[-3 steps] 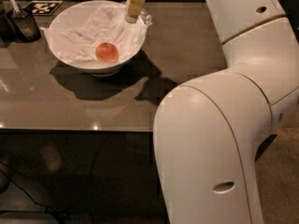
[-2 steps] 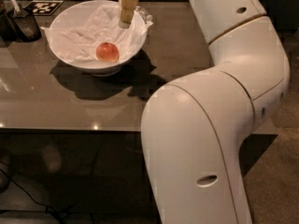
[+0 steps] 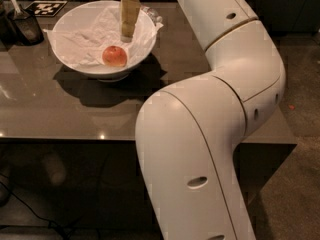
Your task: Pick apple from white bowl
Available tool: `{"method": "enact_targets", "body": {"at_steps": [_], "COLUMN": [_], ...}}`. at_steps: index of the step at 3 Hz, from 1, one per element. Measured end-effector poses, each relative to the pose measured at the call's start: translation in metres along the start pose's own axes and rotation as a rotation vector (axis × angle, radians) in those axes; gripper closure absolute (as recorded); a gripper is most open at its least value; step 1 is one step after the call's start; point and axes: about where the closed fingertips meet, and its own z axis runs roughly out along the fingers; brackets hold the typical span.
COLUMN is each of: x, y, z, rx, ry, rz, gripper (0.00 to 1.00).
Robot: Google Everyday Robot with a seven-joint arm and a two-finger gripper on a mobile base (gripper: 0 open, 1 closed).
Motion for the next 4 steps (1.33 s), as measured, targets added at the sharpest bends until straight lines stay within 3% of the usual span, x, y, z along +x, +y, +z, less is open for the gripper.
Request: {"method": "enact_targets", "body": {"at_steps": [2,4], "x": [0.003,-0.003], "y": [0.003,0.005], "z": [0.032,0.056], "rx": [-0.052,-0.092], "ry": [0.003,0.012], "rz": [0.012,-0.015], "gripper": [0.0,0.02]}}
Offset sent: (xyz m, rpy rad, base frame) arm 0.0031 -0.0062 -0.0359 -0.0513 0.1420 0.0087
